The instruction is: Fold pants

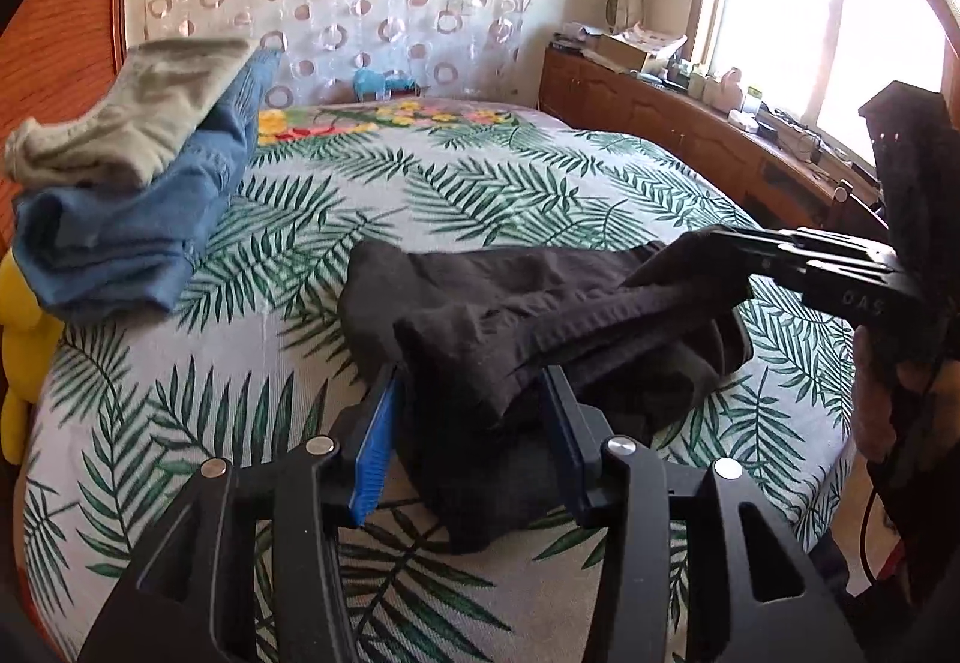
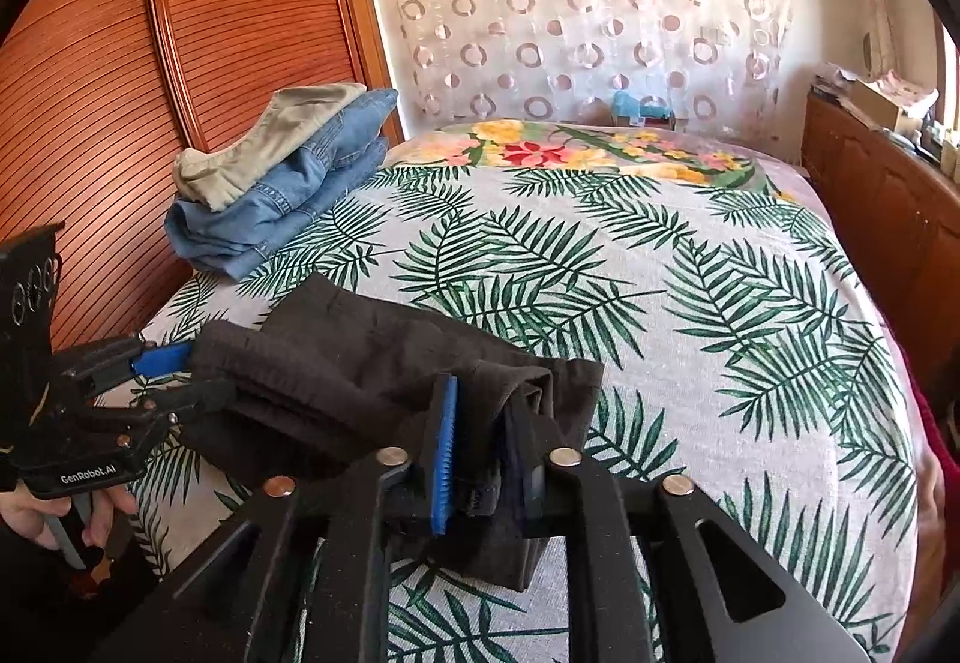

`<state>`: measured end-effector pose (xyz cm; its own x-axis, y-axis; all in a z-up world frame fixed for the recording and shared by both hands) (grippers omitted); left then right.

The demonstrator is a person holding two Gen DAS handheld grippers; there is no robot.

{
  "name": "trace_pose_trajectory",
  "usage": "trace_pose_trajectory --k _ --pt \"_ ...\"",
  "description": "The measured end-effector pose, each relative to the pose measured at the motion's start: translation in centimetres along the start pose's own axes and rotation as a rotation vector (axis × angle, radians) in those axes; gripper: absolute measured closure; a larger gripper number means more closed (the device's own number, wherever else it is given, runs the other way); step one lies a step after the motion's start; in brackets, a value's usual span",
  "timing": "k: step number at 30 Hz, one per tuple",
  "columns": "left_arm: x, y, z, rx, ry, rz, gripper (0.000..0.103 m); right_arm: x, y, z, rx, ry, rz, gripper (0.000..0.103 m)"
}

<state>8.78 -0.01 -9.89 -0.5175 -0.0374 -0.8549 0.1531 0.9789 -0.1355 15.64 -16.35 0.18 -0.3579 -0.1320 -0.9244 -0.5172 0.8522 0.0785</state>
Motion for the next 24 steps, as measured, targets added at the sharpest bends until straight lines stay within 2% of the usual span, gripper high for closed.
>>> trace_pose_trajectory --k 2,12,20,24 --pt "0.2 0.3 0.0 -0.001 0.007 -0.012 0.056 0.0 -0.1 -0.4 0.008 -0.005 -0.004 0.074" --pt "0.5 0.2 -0.4 -0.006 0.008 0.008 0.056 1.4 -0.4 -2.9 0.002 -0.013 -0.002 0.068" --pt "1.2 0.6 -1.5 -0.001 0.022 0.017 0.056 3.0 0.0 -4.3 0.004 0.018 -0.065 0.06" --pt "1.2 1.0 -0.3 -0.018 0.055 0.029 0.056 3.1 0.1 -3.3 -0.005 0.049 -0.083 0.06"
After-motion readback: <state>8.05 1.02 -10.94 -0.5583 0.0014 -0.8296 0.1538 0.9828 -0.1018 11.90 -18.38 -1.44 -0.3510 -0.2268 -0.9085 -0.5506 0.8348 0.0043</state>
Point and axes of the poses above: each gripper's, at about its wrist camera, not at the fingertips, and z roughly the way its jaws point, y to its left, x to its underside, the point moved 3 cm from there along z, roughly the way its jaws point, and after that the axes turned 11 degrees about -y, right-handed, at the moved point
